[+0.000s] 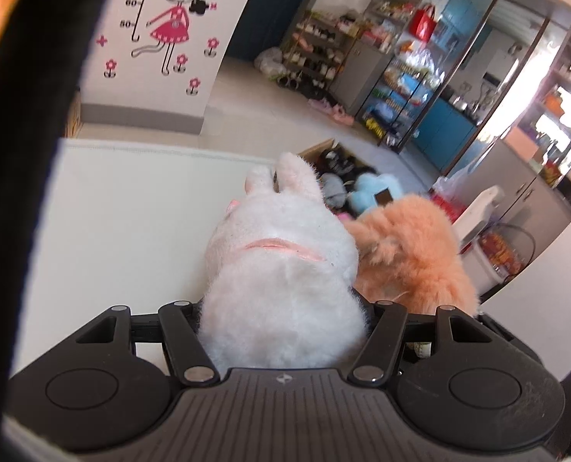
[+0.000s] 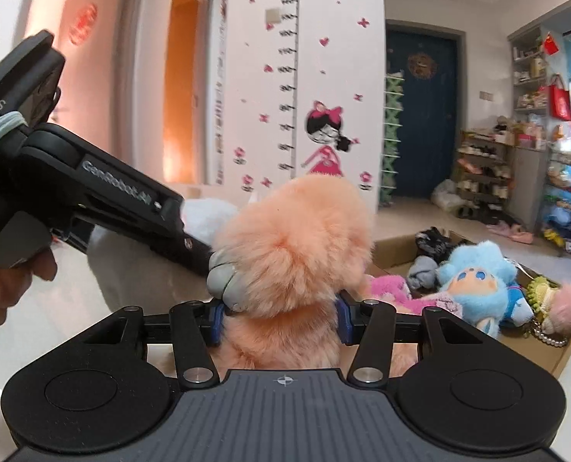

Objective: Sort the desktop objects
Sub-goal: 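Lift the white bunny and peach plush off the table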

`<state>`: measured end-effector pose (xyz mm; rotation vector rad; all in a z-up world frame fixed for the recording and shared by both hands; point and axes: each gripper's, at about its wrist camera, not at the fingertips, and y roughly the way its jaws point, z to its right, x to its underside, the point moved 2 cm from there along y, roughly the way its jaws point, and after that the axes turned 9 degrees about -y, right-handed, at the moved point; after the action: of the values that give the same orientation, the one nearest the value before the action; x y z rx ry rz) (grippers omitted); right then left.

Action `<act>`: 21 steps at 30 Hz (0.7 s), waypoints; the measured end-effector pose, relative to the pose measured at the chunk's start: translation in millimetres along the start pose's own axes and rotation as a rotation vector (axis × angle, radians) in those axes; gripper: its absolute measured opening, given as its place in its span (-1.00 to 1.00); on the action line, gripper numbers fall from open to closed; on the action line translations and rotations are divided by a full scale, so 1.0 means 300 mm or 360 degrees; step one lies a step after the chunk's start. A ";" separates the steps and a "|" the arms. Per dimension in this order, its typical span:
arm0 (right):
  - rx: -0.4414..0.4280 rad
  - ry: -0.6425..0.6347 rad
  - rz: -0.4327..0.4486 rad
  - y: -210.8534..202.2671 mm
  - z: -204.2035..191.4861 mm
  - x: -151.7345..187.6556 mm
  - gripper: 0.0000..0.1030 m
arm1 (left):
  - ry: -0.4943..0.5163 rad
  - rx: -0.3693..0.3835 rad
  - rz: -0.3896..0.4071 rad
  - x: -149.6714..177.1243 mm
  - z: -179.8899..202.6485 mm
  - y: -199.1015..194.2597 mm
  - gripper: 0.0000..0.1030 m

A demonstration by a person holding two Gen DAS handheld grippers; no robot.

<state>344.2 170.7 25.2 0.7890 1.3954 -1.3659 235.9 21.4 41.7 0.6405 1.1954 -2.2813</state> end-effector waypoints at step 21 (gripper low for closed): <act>-0.0079 0.0101 0.0252 -0.330 0.324 -0.257 0.10 | 0.0200 0.0027 0.0185 -0.019 0.236 -0.137 0.14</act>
<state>294.6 75.4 141.9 0.8972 1.3800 -1.1891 202.5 -16.6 106.4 0.8478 1.1649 -2.1840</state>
